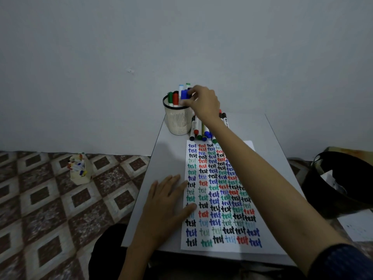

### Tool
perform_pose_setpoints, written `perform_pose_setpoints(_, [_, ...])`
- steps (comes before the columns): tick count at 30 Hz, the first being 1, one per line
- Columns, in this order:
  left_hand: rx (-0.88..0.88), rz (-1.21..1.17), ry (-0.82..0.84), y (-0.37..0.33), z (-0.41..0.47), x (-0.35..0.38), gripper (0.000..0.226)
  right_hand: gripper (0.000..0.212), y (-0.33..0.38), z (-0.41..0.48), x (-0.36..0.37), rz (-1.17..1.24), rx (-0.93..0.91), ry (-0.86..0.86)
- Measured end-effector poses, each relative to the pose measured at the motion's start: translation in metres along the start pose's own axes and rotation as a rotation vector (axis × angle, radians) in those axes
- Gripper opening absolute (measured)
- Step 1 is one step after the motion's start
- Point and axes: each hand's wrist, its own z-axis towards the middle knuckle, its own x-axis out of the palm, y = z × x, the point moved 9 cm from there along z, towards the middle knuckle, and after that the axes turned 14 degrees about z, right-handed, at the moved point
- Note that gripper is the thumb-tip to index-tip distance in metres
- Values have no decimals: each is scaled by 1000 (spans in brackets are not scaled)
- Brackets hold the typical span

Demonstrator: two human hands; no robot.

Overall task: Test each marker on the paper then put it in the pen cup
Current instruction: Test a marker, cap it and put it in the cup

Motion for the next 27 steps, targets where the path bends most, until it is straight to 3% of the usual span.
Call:
perform_pose_setpoints(5, [8, -18, -21, 0, 0, 0, 82, 39, -34, -34, -50, 257, 62, -69])
perform_pose_setpoints(13, [32, -117, -73, 0, -1, -2, 80, 29, -154, -142, -152, 32, 340, -247])
perform_pose_setpoints(27, [-24, -456, -88, 8, -3, -12, 59, 41, -139, -192, -144, 111, 296, -151])
